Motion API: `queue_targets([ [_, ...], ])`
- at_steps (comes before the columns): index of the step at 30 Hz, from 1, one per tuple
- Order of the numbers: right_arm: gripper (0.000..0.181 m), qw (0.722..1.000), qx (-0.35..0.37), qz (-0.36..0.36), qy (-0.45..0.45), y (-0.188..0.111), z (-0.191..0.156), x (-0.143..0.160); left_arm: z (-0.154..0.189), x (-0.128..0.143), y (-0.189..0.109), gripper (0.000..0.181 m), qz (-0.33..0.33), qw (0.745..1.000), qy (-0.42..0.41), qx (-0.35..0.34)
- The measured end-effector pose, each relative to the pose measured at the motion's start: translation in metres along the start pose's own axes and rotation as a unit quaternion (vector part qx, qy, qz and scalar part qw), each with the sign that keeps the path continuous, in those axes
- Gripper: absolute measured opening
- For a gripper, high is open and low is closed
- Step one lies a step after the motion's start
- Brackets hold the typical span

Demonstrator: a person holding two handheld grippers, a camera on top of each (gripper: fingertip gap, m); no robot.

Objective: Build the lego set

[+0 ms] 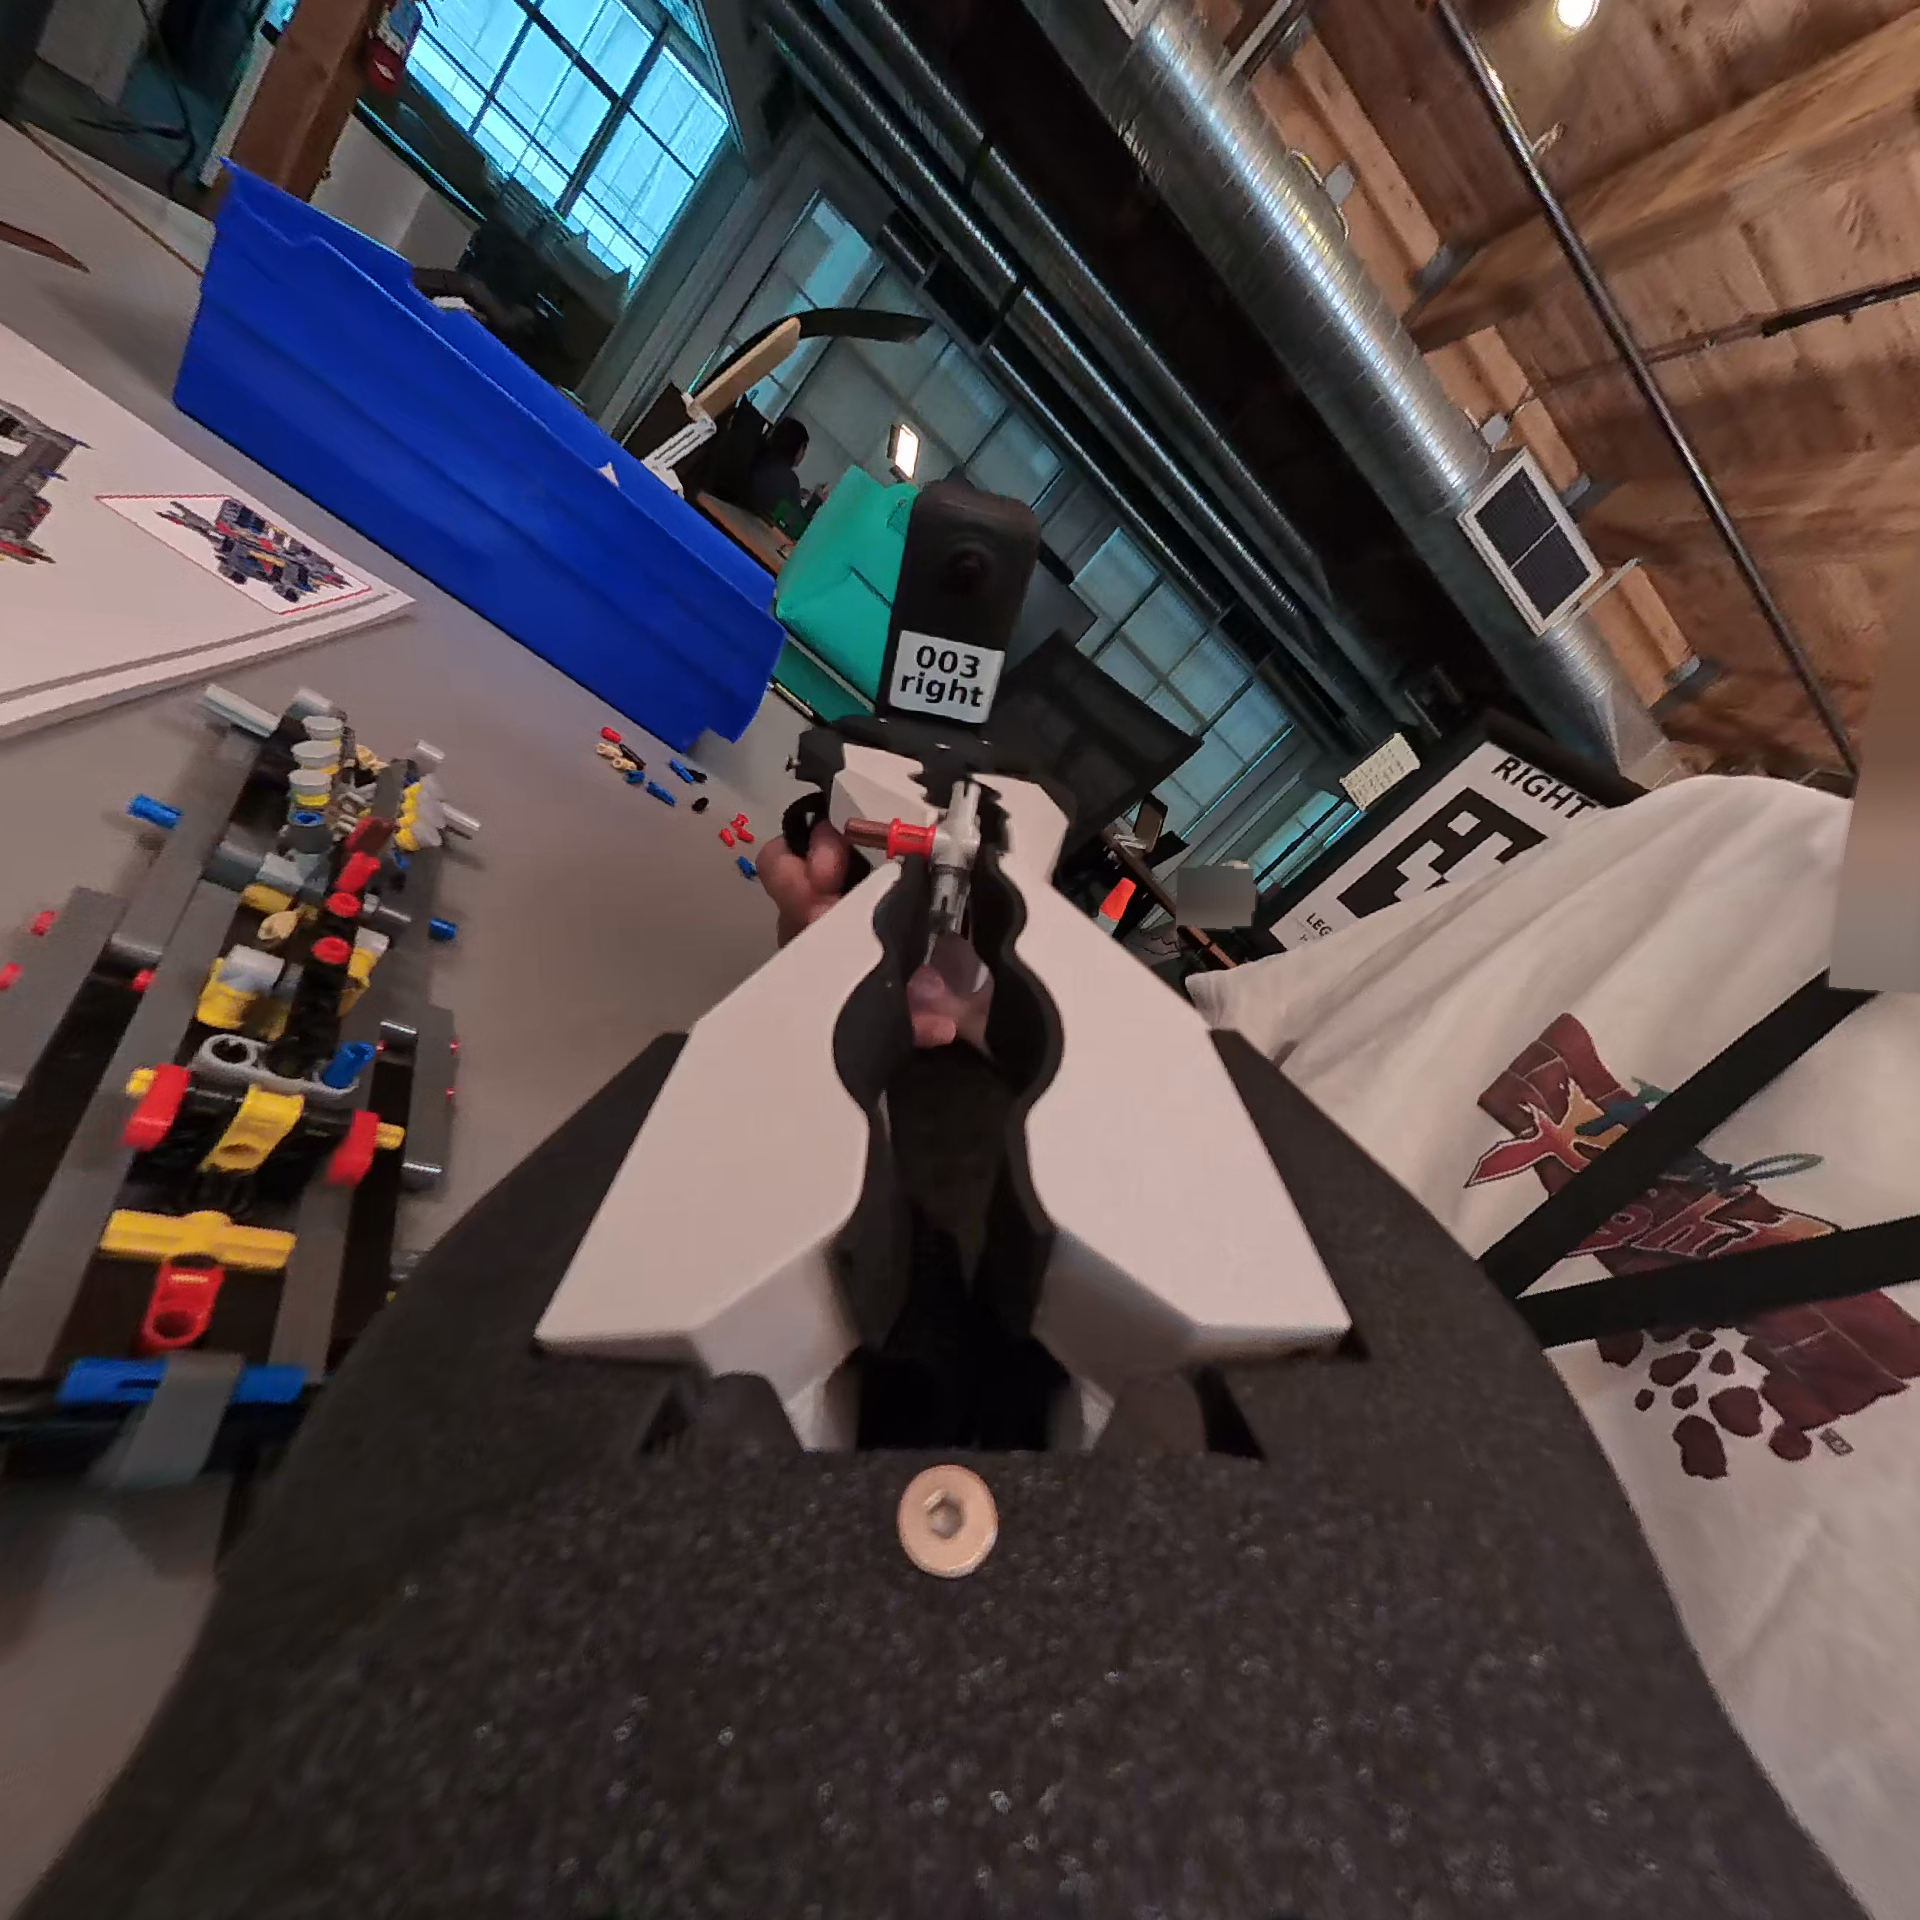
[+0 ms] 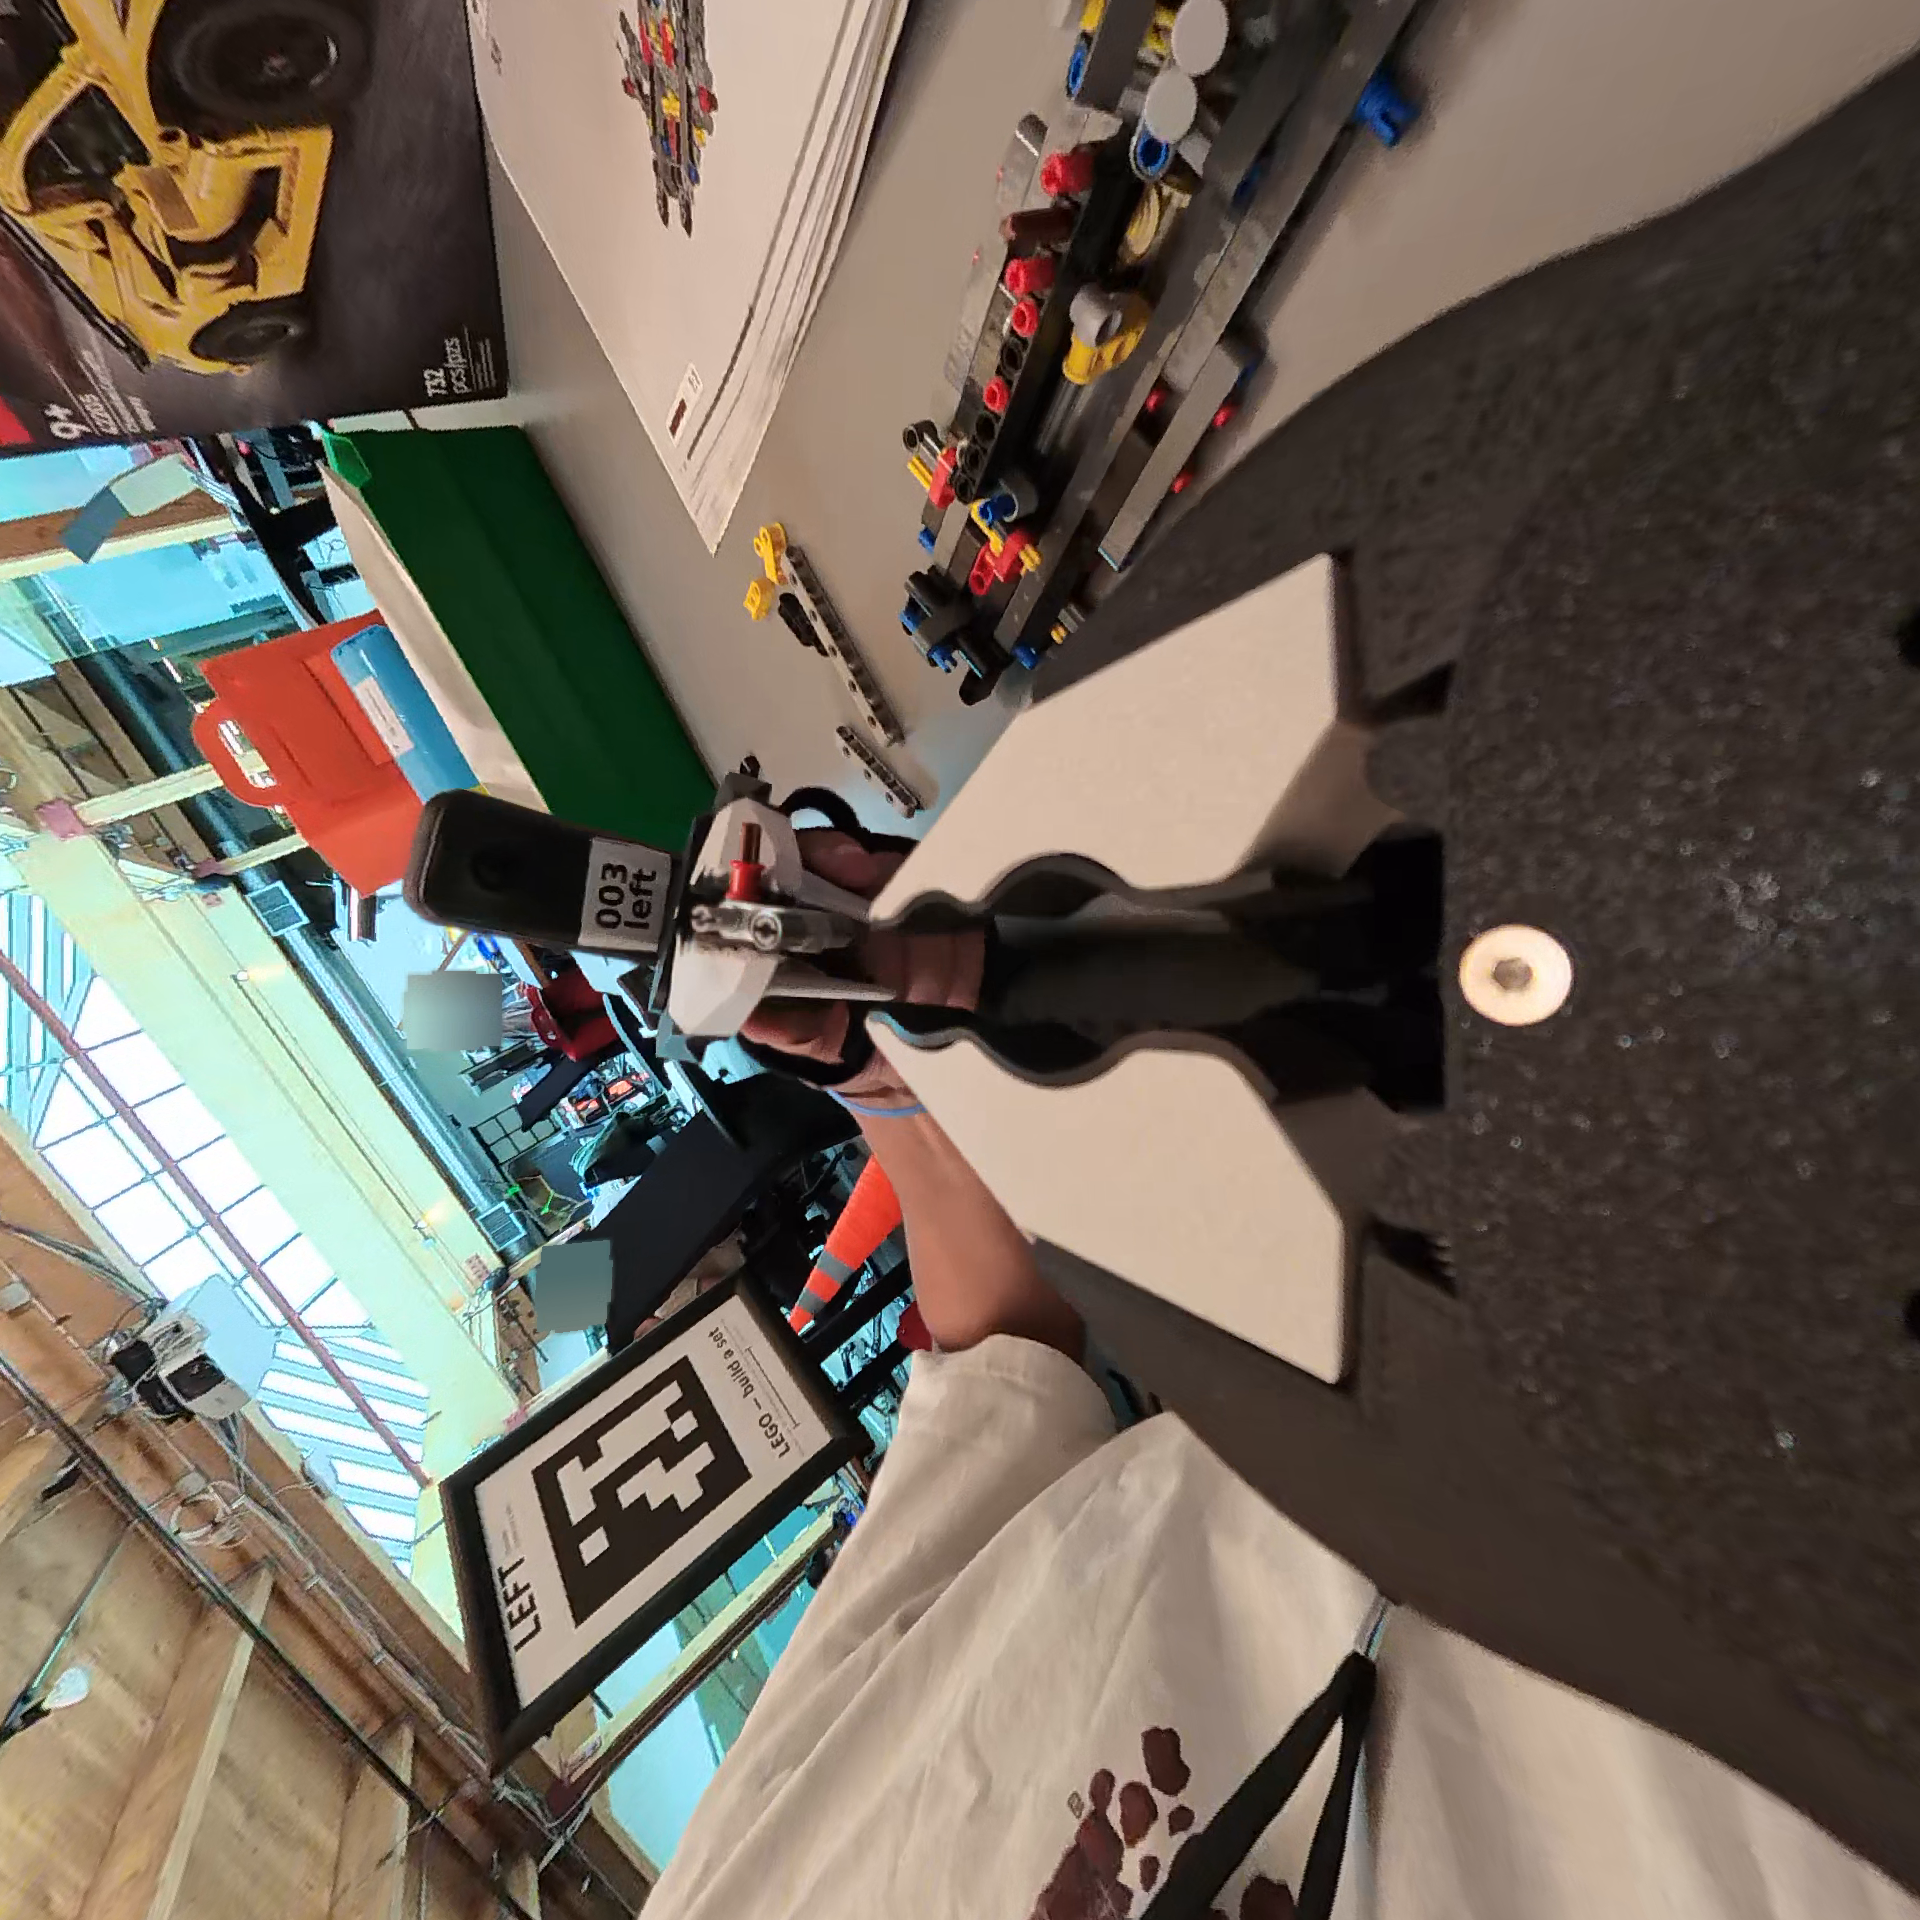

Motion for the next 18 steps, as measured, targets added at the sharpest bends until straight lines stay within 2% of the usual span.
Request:
queue_targets([
  [7,0.012,0.999,0.039,-0.002,-0.029,0.0041,0.0036,0.0005,0.0025,-0.0013,0.0041,0.006,0.022,1.0,-0.002,0.004],
  [18,0.01,0.999,0.025,0.03,-0.01,-0.0001,0.0034,-0.0053,0.002,-0.0026,0.0047,0.007,0.042,0.999,-0.006,-0.004],
])
Point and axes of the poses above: each gripper's, where its closed fingertips meet, y out along the fingers, x out of its underside, z = x × y across the jaws, the point moved 6 cm from there along -y, back along the fingers, and after that the axes turned 5 degrees about -x, right-handed, at the moved point
